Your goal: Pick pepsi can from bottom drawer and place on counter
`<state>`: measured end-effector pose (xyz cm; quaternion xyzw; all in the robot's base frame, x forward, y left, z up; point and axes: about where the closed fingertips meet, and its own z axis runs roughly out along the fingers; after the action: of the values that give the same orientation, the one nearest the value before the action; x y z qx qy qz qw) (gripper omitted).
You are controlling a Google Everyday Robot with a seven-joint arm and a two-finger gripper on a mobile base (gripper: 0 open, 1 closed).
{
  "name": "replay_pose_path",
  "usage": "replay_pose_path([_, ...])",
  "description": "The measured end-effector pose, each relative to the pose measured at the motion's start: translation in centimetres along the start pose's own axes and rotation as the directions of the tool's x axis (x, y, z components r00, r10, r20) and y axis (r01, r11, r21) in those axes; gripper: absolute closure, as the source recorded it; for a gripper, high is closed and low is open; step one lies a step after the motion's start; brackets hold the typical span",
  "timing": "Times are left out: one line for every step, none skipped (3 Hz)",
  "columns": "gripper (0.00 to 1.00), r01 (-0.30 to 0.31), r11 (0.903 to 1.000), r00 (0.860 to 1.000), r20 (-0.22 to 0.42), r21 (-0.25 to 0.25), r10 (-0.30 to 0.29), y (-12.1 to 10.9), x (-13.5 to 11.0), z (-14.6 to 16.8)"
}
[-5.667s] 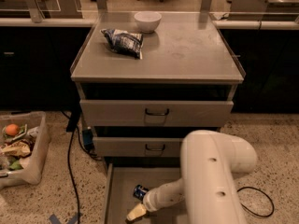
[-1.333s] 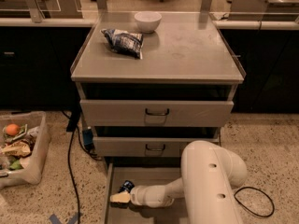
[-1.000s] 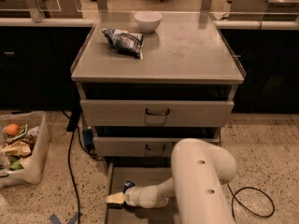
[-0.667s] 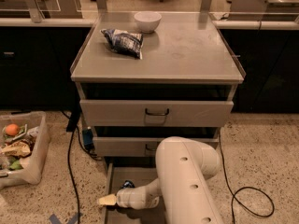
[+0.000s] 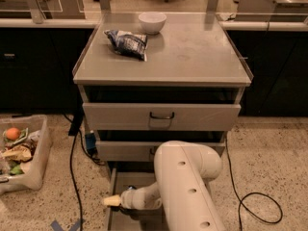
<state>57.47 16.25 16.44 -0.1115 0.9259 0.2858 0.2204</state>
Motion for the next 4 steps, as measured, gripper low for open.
replay_pose_path([0.00, -0.131, 0.9871, 0.991, 0.030, 0.092, 0.129, -5.0, -2.2, 0.7])
replay_pose_path([0.00, -0.130, 0.9873, 0.991, 0.029, 0.091, 0.128, -4.9, -2.2, 0.7])
replay_pose_path([0.00, -0.119, 0.9817, 0.992, 0.048, 0.149, 0.113, -5.4, -2.2, 1.5])
replay_pose_path([0.00, -0.127, 0.9652, 0.989, 0.099, 0.229, 0.107, -6.8, -3.2, 1.9])
